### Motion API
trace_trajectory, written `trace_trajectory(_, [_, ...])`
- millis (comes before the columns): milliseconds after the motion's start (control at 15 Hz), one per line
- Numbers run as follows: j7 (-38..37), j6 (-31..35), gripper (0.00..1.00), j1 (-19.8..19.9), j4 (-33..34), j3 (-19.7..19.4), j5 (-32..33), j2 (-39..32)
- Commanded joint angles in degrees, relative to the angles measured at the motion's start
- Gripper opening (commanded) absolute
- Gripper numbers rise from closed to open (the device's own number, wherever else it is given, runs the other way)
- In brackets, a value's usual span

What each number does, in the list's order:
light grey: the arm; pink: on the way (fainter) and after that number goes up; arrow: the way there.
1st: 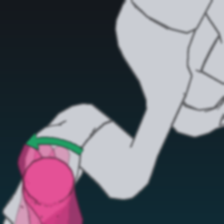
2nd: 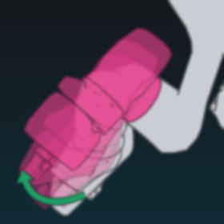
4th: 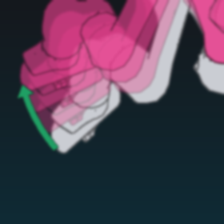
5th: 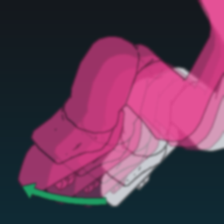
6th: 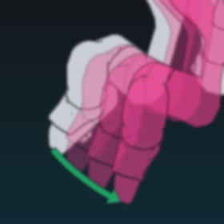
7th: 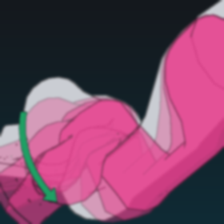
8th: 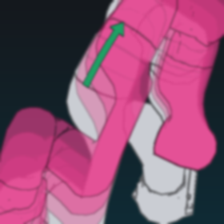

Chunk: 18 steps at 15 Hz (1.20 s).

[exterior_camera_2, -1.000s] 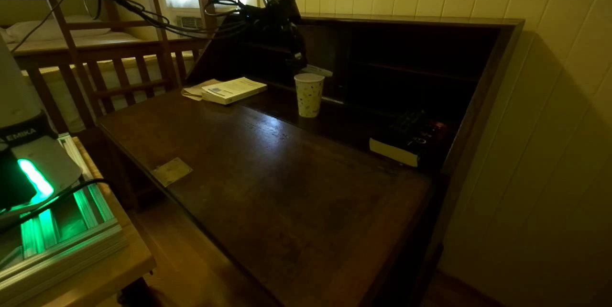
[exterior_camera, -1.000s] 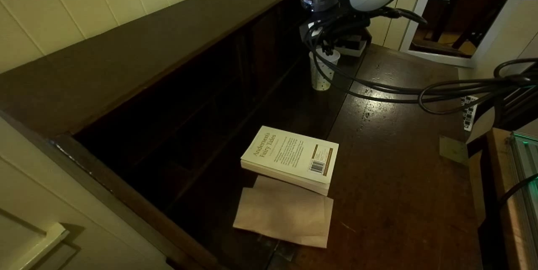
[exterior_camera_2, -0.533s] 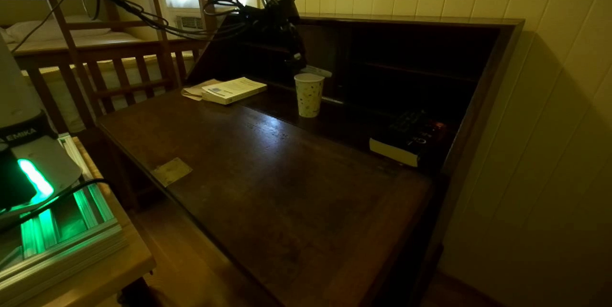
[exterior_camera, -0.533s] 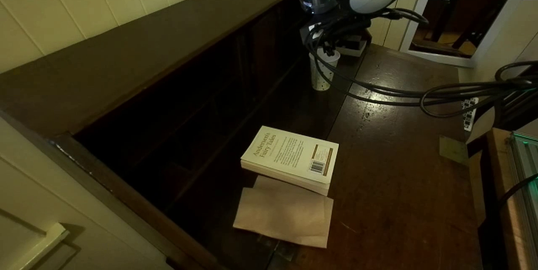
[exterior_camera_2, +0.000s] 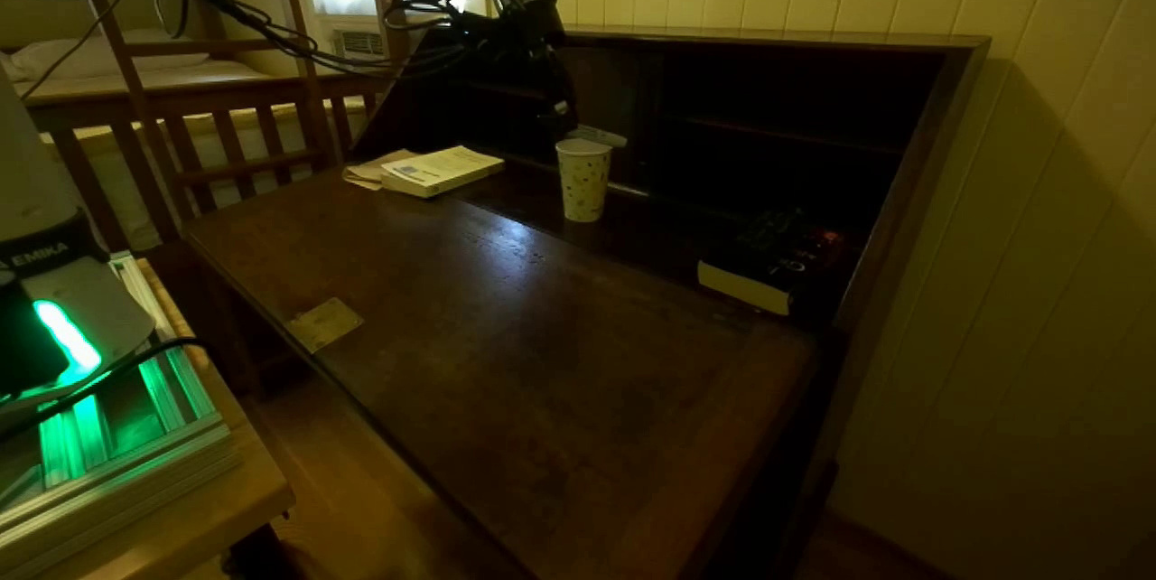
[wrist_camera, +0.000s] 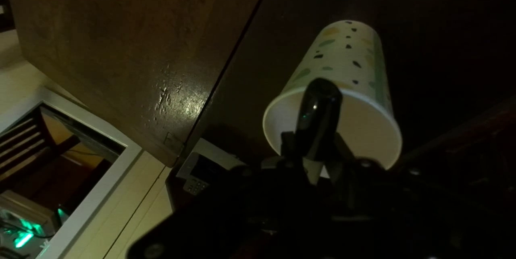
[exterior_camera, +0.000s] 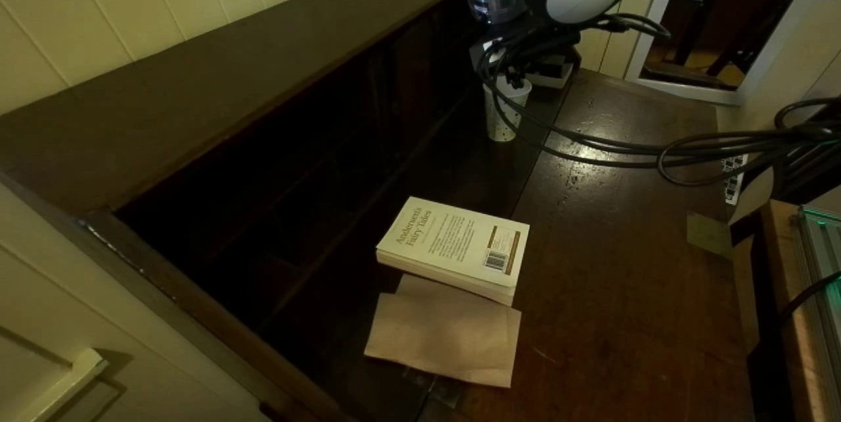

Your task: Pick up the marker and put it on the paper cup

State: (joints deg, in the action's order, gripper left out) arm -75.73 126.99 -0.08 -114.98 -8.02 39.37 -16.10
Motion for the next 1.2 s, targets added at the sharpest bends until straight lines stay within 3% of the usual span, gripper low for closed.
trace_trajectory(0, [-1.14, -1.62, 0.06, -0.8, 1.49, -0.35, 1.43, -0.95])
trace_trajectory(267, [-0.98, -1.79, 0.06, -0.89, 1.54, -0.31, 1.4, -1.01])
trace_trajectory(333, [-0.93, -1.96, 0.47, -0.91, 1.57, -0.3, 1.34, -1.01])
trace_trajectory(467, [-0.91, -2.45, 0.53, -0.95, 1.73, -0.27, 1.27, -1.09])
trace_trajectory(867, [-0.89, -3.31, 0.95, -1.06, 2.02, -0.16, 1.17, -1.1])
trace_trajectory(1133, [0.69, -2.78, 1.0, -0.66, 1.64, 0.19, -0.17, -0.21])
